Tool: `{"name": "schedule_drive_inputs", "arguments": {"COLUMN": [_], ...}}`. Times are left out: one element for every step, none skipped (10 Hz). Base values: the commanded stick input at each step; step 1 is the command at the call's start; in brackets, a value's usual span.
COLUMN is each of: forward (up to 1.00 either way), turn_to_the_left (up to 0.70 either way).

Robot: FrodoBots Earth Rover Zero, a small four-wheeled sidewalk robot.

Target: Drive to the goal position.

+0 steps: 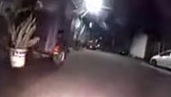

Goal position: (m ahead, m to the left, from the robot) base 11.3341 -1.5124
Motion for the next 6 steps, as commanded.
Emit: {"name": "schedule_drive_inputs", "arguments": {"forward": [1.0,1.0,1.0,1.0,1.0,1.0], "turn_to_the_left": [0.0,0.0,0.0,-0.08,-0.26,-0.27]}}
